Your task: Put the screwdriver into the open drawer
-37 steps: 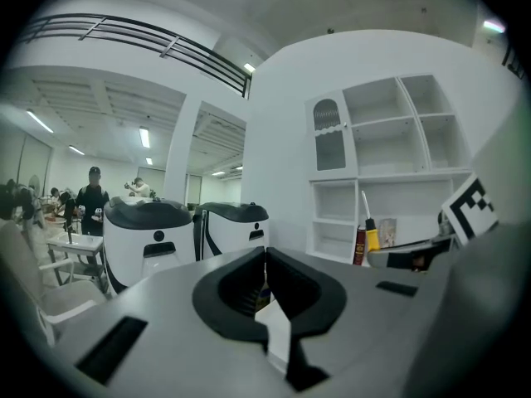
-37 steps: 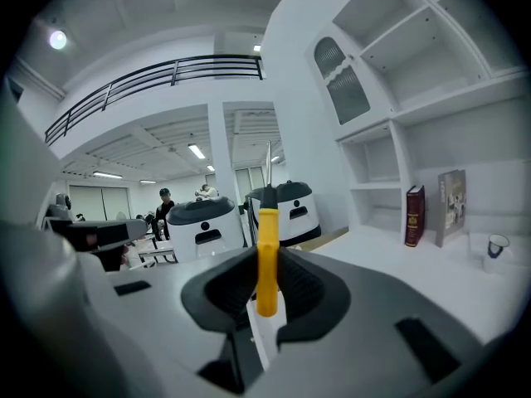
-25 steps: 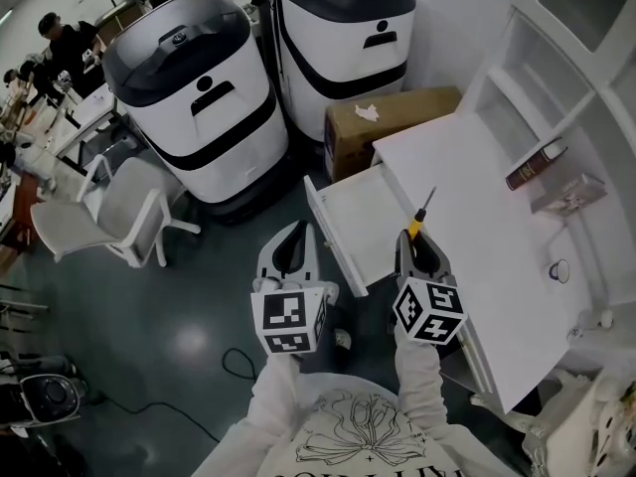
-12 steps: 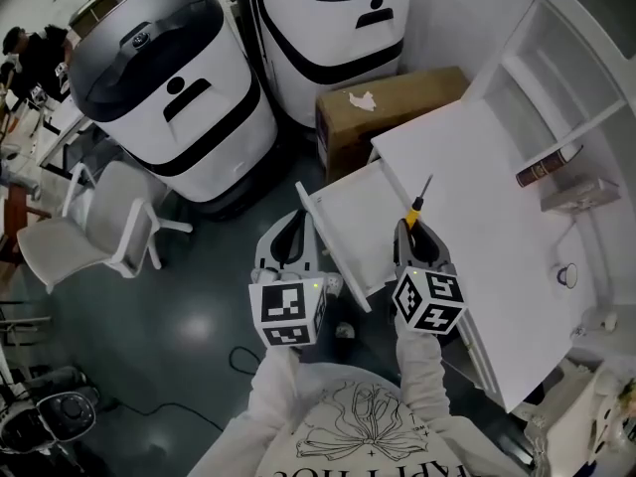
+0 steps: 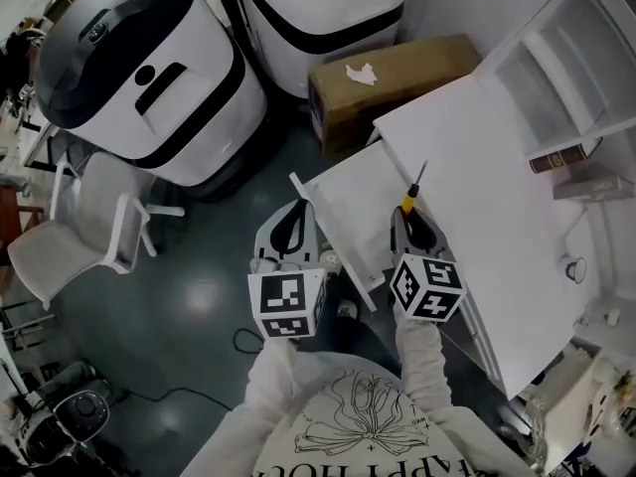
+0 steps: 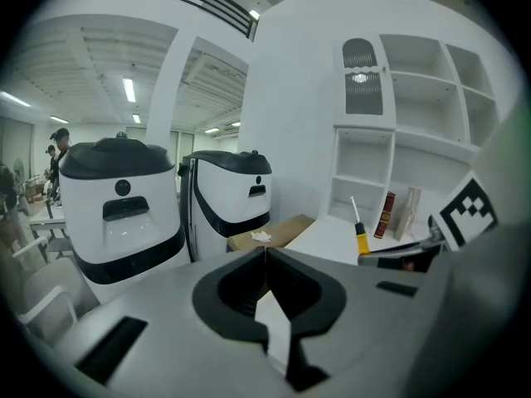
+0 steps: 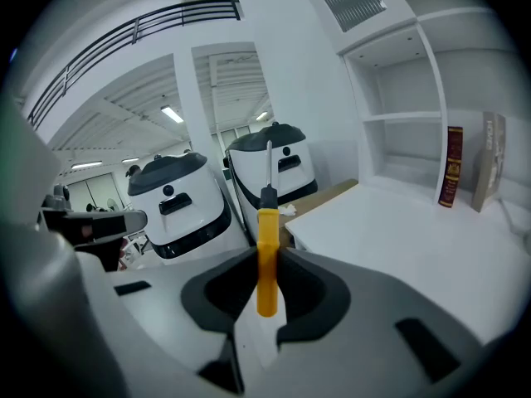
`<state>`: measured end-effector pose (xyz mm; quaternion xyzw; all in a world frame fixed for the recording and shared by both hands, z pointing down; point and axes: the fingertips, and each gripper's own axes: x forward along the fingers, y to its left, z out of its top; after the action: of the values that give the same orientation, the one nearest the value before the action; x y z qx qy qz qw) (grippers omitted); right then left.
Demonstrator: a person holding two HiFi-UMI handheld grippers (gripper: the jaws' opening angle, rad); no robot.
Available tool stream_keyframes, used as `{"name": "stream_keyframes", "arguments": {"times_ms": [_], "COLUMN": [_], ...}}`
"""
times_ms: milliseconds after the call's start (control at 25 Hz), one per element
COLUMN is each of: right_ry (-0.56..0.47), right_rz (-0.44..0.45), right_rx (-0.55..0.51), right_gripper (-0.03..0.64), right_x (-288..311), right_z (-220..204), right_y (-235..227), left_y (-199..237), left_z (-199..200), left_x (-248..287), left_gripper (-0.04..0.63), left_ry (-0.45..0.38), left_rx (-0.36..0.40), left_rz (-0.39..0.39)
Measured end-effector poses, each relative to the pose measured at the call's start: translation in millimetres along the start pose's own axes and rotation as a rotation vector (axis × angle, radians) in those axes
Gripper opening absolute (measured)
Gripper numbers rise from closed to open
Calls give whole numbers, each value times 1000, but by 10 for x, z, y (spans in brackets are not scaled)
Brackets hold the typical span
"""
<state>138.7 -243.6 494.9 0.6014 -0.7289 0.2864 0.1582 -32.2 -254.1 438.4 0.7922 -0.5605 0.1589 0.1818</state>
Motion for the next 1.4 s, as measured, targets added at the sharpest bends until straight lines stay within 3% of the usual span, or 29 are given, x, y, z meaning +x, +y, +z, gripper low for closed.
{"name": "stream_keyframes", "arguments": {"times_ms": [480,1400], "right_ry": [150,527], "right_rz": [-20,-62], "right_rx": [46,126], "right_gripper": [67,67], "right_x": [587,1614], "right_z": [-570,-2157], "right_y": [-174,-555], "left_y": [115,359], "left_z": [-525,-1152], "left_x": [518,1186], "left_gripper": [6,6], "left_ry": [139,286], "left_rx": [-26,-63], "left_rz": [-26,-46]}}
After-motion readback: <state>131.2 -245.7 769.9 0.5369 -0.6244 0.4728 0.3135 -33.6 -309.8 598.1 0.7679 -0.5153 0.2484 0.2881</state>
